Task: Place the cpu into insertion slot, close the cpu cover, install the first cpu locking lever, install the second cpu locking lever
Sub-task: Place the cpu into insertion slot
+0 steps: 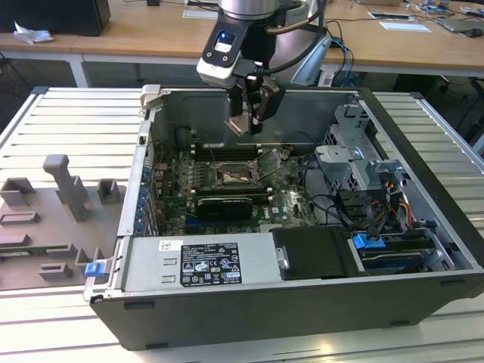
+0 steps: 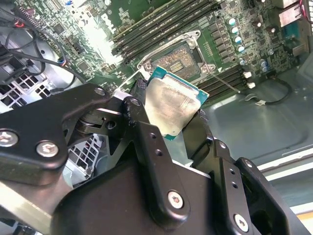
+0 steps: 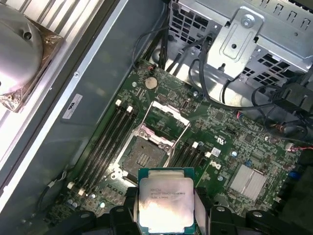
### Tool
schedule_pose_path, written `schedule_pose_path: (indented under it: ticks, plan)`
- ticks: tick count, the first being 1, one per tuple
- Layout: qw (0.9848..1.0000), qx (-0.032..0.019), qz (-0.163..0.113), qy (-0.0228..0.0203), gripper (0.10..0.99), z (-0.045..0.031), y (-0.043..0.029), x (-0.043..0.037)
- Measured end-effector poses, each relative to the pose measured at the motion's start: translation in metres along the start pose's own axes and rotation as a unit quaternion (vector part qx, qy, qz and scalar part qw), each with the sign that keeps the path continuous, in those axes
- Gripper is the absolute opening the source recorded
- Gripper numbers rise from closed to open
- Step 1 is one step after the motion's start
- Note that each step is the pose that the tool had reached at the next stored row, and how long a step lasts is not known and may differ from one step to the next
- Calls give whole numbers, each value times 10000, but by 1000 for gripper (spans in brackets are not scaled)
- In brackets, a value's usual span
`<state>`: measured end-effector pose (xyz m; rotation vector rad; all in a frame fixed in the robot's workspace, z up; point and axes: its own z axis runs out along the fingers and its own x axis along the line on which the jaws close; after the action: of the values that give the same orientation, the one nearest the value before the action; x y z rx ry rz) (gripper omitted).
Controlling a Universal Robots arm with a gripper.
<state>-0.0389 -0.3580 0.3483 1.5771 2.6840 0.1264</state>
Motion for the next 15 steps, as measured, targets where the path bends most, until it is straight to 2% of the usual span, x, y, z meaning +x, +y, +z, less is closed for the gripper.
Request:
schedule_pose_path:
  ticks: [15]
  plan:
    - [9991, -8, 429, -36, 541, 26, -2, 0]
